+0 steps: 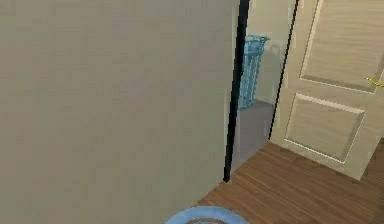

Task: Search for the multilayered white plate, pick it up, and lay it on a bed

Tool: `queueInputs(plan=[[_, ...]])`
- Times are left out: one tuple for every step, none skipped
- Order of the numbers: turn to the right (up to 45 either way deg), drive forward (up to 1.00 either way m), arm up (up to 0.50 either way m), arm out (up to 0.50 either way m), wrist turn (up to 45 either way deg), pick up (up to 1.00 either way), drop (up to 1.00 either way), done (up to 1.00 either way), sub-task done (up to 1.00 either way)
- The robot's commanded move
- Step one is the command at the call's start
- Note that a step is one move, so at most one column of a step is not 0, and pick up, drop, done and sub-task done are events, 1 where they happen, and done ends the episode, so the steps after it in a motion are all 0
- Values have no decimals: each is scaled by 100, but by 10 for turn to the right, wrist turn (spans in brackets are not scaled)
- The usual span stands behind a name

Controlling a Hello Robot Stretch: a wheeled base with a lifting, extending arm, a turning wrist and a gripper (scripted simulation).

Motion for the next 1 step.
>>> queueInputs(plan=[[0,30,0,0,0,0,0,0,0]])
